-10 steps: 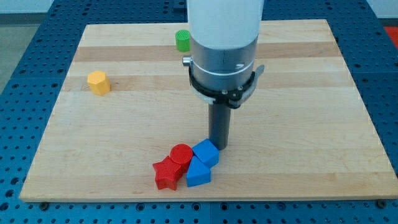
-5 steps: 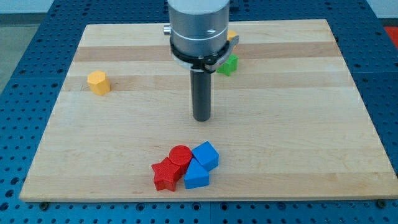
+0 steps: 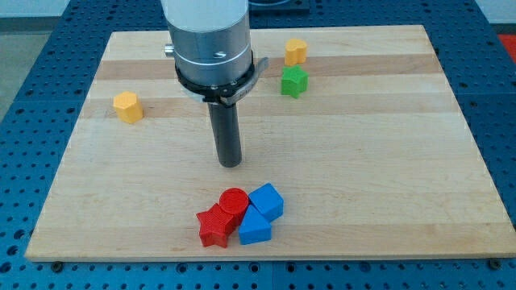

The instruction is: Move the green star into the yellow hexagon

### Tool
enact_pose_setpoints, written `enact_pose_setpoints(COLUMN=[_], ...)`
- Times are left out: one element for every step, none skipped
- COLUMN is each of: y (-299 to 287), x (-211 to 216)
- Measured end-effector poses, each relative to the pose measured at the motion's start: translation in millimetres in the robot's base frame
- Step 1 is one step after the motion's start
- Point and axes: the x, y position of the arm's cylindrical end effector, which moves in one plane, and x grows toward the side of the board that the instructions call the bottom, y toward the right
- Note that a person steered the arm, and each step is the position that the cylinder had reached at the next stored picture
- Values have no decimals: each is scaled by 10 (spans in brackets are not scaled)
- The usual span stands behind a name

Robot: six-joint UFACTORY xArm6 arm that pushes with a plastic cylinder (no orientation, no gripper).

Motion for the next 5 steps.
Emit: enact_pose_setpoints(y=[-6, 741, 1639, 2248, 2091], x=[-1, -157, -402, -799, -1415])
